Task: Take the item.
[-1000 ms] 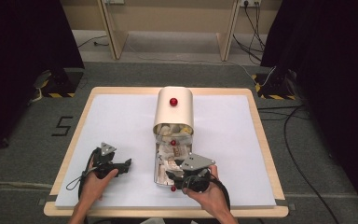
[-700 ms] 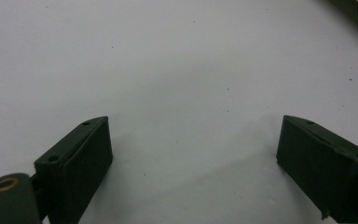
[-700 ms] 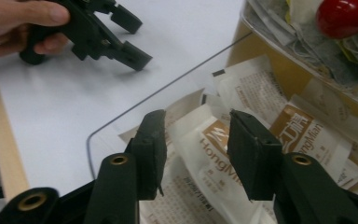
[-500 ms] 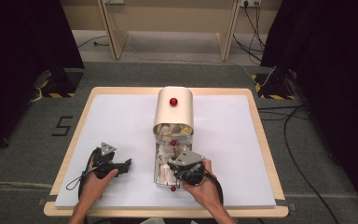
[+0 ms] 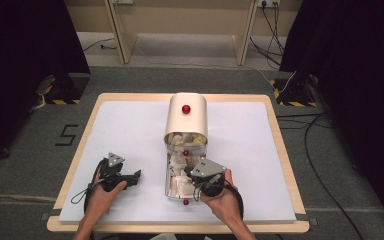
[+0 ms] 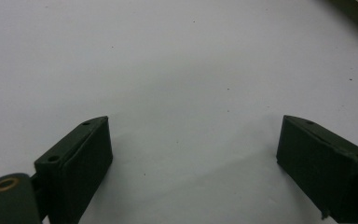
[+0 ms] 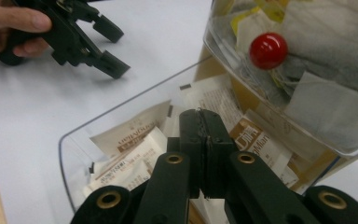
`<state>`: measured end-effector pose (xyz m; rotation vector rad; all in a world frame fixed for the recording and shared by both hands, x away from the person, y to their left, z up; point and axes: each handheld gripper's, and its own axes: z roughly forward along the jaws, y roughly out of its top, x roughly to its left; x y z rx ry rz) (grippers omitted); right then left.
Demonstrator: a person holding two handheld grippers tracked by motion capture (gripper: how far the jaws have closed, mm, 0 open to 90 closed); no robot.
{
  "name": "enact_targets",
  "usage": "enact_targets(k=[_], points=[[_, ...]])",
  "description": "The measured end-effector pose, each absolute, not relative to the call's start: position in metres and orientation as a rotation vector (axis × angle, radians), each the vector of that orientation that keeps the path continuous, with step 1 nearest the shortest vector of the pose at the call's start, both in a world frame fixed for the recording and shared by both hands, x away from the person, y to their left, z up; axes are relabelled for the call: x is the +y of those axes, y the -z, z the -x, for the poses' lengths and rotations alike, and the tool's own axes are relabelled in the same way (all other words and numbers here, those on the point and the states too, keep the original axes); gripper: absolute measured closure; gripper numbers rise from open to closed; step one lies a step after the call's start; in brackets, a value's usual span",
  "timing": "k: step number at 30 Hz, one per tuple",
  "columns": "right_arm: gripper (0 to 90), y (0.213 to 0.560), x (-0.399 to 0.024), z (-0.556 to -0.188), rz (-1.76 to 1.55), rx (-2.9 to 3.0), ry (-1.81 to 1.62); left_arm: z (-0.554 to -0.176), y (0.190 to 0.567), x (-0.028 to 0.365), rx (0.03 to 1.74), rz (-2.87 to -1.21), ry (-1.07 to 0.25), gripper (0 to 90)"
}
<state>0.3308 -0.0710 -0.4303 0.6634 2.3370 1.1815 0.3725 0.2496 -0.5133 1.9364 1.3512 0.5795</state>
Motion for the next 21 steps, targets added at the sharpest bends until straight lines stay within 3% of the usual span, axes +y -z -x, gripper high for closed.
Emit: enact_targets(k=[21], points=[[89.5,0.398,-0.09,-0.318,-0.656,2.262,-1.337,-0.372,0.513,0.25,1.351,-1.936,-0.579,9.4]])
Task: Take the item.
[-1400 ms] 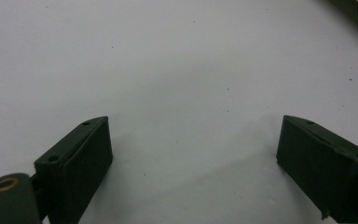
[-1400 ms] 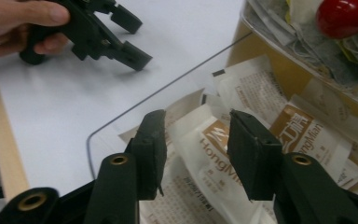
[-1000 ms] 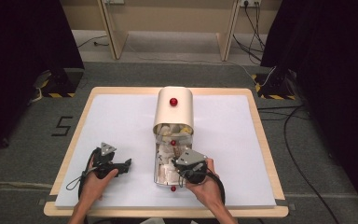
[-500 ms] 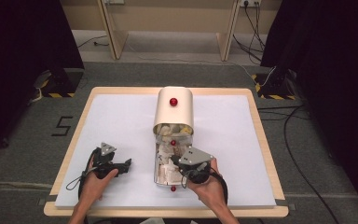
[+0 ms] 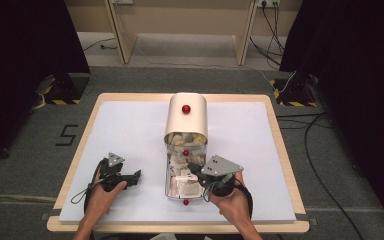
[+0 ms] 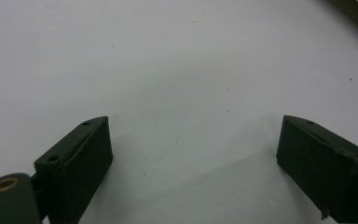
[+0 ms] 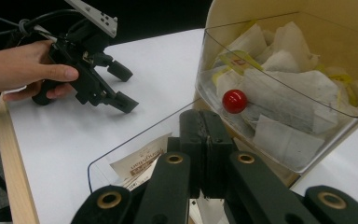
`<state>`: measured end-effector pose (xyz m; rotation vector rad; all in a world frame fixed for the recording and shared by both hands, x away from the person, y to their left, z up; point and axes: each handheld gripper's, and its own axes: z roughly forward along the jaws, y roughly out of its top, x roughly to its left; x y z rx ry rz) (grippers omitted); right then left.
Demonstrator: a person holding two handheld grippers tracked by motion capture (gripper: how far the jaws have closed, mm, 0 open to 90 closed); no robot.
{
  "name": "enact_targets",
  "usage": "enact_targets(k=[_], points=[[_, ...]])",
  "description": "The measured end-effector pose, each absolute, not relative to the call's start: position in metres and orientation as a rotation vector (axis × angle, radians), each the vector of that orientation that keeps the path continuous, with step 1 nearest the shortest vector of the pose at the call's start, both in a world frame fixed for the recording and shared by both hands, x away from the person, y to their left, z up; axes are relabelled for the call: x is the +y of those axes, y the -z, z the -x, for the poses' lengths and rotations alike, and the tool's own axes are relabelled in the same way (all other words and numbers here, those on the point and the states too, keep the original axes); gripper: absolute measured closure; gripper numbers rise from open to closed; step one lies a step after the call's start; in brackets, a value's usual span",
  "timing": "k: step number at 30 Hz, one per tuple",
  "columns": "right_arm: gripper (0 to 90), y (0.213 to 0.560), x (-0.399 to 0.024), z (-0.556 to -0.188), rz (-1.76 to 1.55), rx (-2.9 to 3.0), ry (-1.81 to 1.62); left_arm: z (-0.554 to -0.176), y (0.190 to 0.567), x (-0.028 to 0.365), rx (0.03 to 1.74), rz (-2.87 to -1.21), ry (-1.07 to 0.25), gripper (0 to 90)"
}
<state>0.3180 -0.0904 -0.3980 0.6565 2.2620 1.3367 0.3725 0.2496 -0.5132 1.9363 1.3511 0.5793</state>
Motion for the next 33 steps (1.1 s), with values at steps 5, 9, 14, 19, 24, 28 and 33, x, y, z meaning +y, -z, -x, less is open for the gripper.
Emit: enact_targets(k=[5,9,14,19,24,28,33], points=[[89.5,0.397,-0.096,-0.317,-0.673,2.248,-1.355,-0.373,0.513,0.25,1.351,-1.936,-0.58,9.4],[89.5,0.394,-0.101,-0.316,-0.685,2.234,-1.363,-0.373,0.513,0.25,1.351,-1.936,-0.579,9.4],[89.5,0.387,-0.114,-0.314,-0.701,2.2,-1.379,-0.373,0.513,0.25,1.351,-1.936,-0.579,9.3],[89.5,0.384,-0.125,-0.313,-0.726,2.174,-1.382,-0.373,0.513,0.25,1.351,-1.936,-0.579,9.4],[89.5,0.383,-0.137,-0.313,-0.756,2.149,-1.371,-0.373,0.513,0.25,1.351,-1.936,-0.579,9.4],[89.5,0.385,-0.148,-0.318,-0.794,2.127,-1.357,-0.373,0.513,0.25,1.351,-1.936,-0.579,9.3],[89.5,0.388,-0.155,-0.323,-0.823,2.116,-1.347,-0.373,0.513,0.25,1.351,-1.936,-0.579,9.4]])
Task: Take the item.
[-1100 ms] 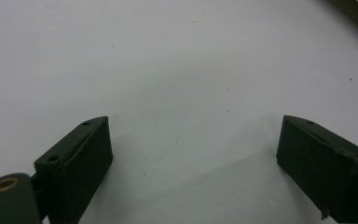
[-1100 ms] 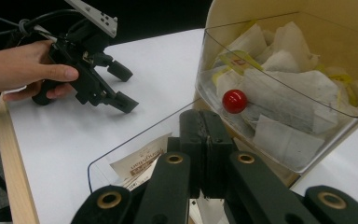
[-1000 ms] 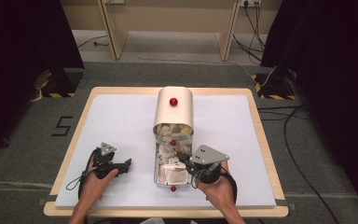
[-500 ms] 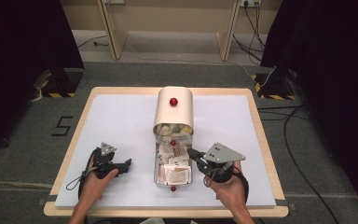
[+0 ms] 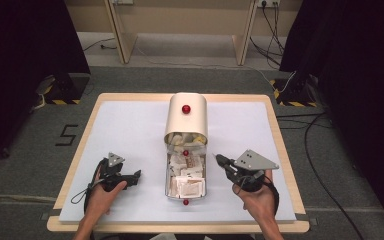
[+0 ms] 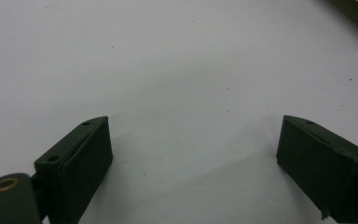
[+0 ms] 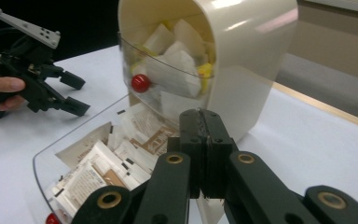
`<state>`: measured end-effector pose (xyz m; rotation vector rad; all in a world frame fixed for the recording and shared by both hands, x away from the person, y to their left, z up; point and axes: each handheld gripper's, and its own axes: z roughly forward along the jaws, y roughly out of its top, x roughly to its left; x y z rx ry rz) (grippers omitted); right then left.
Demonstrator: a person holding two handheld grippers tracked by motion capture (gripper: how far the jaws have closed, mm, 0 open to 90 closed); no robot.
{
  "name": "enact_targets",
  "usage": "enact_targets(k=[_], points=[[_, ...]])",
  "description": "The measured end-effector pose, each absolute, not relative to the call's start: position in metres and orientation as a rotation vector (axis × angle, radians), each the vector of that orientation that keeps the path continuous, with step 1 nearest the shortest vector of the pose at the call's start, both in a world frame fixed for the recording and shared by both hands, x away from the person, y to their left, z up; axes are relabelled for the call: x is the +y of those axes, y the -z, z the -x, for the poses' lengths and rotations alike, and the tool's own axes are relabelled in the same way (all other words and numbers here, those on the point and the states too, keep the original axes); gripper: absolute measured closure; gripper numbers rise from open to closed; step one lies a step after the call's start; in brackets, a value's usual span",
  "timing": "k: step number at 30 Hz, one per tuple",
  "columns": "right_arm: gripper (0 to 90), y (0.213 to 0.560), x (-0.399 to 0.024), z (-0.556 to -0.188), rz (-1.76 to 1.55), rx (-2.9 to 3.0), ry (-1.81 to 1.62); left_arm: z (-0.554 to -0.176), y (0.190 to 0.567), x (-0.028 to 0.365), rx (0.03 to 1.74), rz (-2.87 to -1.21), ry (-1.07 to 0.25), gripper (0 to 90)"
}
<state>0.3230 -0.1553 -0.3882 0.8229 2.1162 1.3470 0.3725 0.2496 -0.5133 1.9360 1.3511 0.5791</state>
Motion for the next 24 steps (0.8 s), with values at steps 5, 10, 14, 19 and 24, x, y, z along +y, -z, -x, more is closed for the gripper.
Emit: enact_targets(k=[5,10,14,19,24], points=[[89.5,0.392,-0.161,-0.328,-0.857,2.108,-1.331,-0.373,0.513,0.25,1.351,-1.936,-0.58,9.3],[89.5,0.395,-0.167,-0.332,-0.879,2.101,-1.319,-0.373,0.513,0.25,1.351,-1.936,-0.58,9.4],[89.5,0.398,-0.17,-0.336,-0.896,2.1,-1.311,-0.373,0.513,0.25,1.35,-1.935,-0.58,9.4],[89.5,0.402,-0.174,-0.34,-0.92,2.096,-1.3,-0.373,0.513,0.25,1.351,-1.936,-0.58,9.3],[89.5,0.405,-0.179,-0.344,-0.943,2.089,-1.293,-0.373,0.513,0.25,1.351,-1.936,-0.58,9.4]])
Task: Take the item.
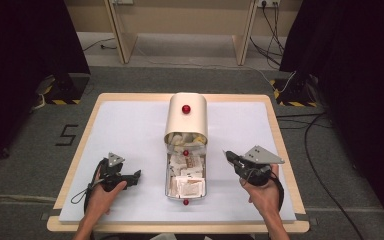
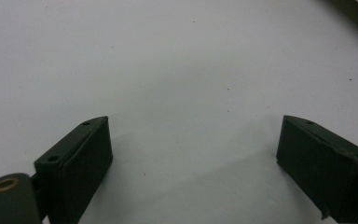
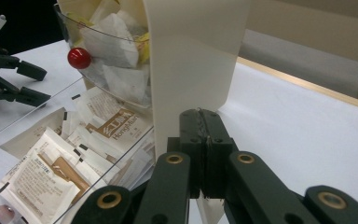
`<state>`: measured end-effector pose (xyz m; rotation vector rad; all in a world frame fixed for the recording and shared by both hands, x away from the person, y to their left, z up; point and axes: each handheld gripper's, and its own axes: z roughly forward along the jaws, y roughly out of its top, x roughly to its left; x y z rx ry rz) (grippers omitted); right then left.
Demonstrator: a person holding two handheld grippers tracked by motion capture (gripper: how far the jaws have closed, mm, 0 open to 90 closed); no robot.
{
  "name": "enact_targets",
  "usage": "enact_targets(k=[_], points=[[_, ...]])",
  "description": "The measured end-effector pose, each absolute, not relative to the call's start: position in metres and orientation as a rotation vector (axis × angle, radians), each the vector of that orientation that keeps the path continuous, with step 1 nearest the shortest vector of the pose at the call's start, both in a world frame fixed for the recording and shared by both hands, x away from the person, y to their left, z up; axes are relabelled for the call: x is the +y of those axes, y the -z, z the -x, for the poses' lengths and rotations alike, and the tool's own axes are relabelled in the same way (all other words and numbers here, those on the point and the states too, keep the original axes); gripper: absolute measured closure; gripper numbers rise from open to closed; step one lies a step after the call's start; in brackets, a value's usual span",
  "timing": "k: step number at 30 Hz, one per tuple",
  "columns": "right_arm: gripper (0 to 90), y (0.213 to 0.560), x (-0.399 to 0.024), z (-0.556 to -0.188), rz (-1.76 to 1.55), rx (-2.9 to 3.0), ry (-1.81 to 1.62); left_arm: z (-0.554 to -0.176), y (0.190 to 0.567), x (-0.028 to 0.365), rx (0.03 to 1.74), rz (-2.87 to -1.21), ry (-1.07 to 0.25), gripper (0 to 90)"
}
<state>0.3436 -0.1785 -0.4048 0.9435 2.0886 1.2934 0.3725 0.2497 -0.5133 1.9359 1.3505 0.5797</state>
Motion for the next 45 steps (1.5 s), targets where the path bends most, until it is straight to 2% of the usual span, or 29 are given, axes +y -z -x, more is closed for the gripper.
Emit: enact_targets(k=[28,45], points=[[89.5,0.419,-0.199,-0.368,-1.052,2.04,-1.251,-0.373,0.513,0.25,1.35,-1.939,-0.58,9.4],[89.7,0.442,-0.211,-0.397,-1.144,2.024,-1.183,-0.373,0.513,0.25,1.35,-1.94,-0.58,9.3]])
